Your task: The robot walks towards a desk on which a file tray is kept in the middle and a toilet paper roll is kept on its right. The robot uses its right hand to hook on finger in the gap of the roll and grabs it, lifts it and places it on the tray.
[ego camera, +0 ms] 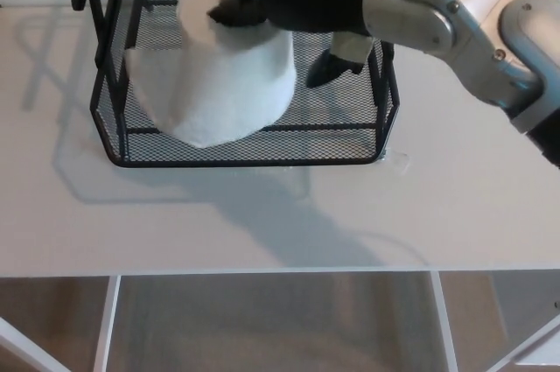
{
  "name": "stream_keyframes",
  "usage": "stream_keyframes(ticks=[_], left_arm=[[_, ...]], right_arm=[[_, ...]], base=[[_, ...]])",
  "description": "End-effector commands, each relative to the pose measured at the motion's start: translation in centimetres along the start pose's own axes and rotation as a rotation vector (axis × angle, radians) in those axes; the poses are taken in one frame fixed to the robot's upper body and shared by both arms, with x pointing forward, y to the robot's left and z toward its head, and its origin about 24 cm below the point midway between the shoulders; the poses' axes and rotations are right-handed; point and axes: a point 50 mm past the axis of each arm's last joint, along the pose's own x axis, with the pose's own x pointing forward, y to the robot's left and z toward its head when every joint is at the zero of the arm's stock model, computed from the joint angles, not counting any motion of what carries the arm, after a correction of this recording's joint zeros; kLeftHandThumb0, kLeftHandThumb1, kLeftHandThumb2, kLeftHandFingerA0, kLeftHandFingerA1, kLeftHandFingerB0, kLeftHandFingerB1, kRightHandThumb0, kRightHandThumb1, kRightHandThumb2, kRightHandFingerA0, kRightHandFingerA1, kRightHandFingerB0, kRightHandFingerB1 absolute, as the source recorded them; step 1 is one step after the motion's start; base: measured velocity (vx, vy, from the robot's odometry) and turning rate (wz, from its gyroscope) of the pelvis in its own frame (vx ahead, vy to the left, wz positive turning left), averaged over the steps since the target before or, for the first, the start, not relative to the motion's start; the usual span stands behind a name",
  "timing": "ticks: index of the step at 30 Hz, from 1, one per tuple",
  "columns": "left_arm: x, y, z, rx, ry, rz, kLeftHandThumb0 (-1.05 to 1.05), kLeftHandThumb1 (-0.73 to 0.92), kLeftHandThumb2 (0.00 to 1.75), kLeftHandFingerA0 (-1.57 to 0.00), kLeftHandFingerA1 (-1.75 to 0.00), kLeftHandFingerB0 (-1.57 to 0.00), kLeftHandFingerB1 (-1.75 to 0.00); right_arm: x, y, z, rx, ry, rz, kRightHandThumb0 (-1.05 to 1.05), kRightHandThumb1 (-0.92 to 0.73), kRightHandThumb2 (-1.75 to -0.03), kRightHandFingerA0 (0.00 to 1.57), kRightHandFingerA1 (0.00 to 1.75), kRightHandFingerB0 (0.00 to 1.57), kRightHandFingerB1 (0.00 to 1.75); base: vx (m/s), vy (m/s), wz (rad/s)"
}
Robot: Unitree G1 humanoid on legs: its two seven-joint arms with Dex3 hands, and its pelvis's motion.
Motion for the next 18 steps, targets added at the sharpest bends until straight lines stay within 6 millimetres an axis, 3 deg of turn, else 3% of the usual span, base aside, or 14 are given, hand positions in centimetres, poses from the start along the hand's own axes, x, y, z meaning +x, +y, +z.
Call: stream_keyframes(ticks=[1, 2, 3, 6, 8, 9, 10, 11, 12, 13, 14, 15, 16, 18], left_arm=[[-0.3, 0.6, 0.2, 0.026, -0.027, -0.006, -0.58, 0.86, 0.65, -0.39, -0.57, -0.29, -0.44], [-0.3, 0.6, 0.2, 0.034, -0.028, -0.012, -0.60, 0.85, 0.65, -0.41, -0.57, -0.28, -0.45], [-0.4, 0.7, 0.2, 0.049, -0.027, -0.012, -0.61, 0.84, 0.66, -0.42, -0.56, -0.29, -0.45], [-0.4, 0.7, 0.2, 0.075, -0.033, -0.014, -0.61, 0.84, 0.66, -0.47, -0.56, -0.30, -0.45], [-0.5, 0.7, 0.2, 0.094, -0.038, -0.009, -0.61, 0.88, 0.66, -0.51, -0.55, -0.33, -0.46], [-0.4, 0.7, 0.2, 0.078, -0.036, -0.006, -0.59, 0.86, 0.65, -0.52, -0.54, -0.34, -0.44], [-0.4, 0.7, 0.2, 0.055, -0.033, -0.002, -0.59, 0.86, 0.65, -0.52, -0.54, -0.34, -0.44], [-0.4, 0.7, 0.2, 0.050, -0.031, -0.003, -0.60, 0.83, 0.65, -0.49, -0.56, -0.32, -0.46], [-0.3, 0.6, 0.2, 0.043, -0.028, -0.006, -0.60, 0.83, 0.65, -0.49, -0.56, -0.32, -0.46], [-0.4, 0.6, 0.1, 0.029, -0.032, -0.014, -0.59, 0.84, 0.65, -0.43, -0.55, -0.30, -0.46], [-0.3, 0.6, 0.1, 0.021, -0.026, -0.005, -0.58, 0.84, 0.65, -0.45, -0.55, -0.32, -0.45], [-0.3, 0.6, 0.1, 0.030, -0.028, -0.015, -0.59, 0.85, 0.65, -0.43, -0.55, -0.32, -0.46], [-0.3, 0.5, 0.1, 0.026, -0.028, -0.017, -0.59, 0.84, 0.65, -0.43, -0.56, -0.30, -0.46], [-0.3, 0.5, 0.1, 0.031, -0.027, -0.013, -0.60, 0.84, 0.66, -0.45, -0.56, -0.31, -0.46]], right_arm=[[-0.8, -1.2, -1.2, 0.041, 0.035, 0.092, -0.61, -0.50, -0.57, 0.80, 1.21, 0.07, 0.30], [-0.9, -1.2, -1.4, 0.060, 0.037, 0.099, -0.62, -0.50, -0.57, 0.80, 1.21, 0.07, 0.33], [-1.1, -1.3, -1.5, 0.066, 0.037, 0.112, -0.66, -0.40, -0.78, 0.83, 1.09, 0.03, 0.37], [-1.4, -1.7, -2.0, 0.093, 0.047, 0.207, -0.68, -0.39, -0.81, 0.71, 0.95, 0.03, 0.28], [-1.7, -2.1, -2.5, 0.158, 0.046, 0.266, -0.65, -0.42, -0.73, 0.68, 0.95, 0.04, 0.31], [-1.8, -2.2, -2.7, 0.174, 0.053, 0.285, -0.59, -0.53, -0.56, 0.65, 1.01, 0.09, 0.34], [-1.9, -2.4, -3.0, 0.199, 0.062, 0.314, -0.59, -0.53, -0.56, 0.65, 1.01, 0.09, 0.34], [-1.9, -2.4, -3.1, 0.200, 0.063, 0.318, -0.65, -0.42, -0.76, 0.67, 0.96, 0.07, 0.43], [-2.0, -2.6, -3.3, 0.201, 0.065, 0.323, -0.65, -0.42, -0.76, 0.67, 0.96, 0.07, 0.43], [-2.1, -2.7, -3.5, 0.214, 0.069, 0.315, -0.61, -0.51, -0.56, 0.66, 1.17, 0.17, 0.33], [-2.3, -2.9, -3.7, 0.223, 0.072, 0.304, -0.61, -0.52, -0.56, 0.65, 1.14, 0.18, 0.33], [-2.5, -3.4, -4.2, 0.248, 0.093, 0.291, -0.65, -0.41, -0.78, 0.65, 0.97, 0.09, 0.44], [-2.6, -3.7, -4.4, 0.289, 0.099, 0.294, -0.52, -0.54, -0.56, 0.36, 0.79, 0.15, 0.33], [-3.1, -4.8, -4.8, 0.376, 0.106, 0.281, -0.50, -0.54, -0.56, 0.46, 0.75, 0.17, 0.31]], base=[[0.00, 0.000, 0.00], [0.00, 0.000, 0.00], [0.00, 0.000, 0.00], [0.00, 0.000, 0.00], [0.00, 0.000, 0.00], [0.00, 0.000, 0.00], [0.00, 0.000, 0.00], [0.00, 0.000, 0.00], [0.00, 0.000, 0.00], [0.00, 0.000, 0.00], [0.00, 0.000, 0.00], [0.00, 0.000, 0.00], [0.00, 0.000, 0.00], [0.00, 0.000, 0.00]])
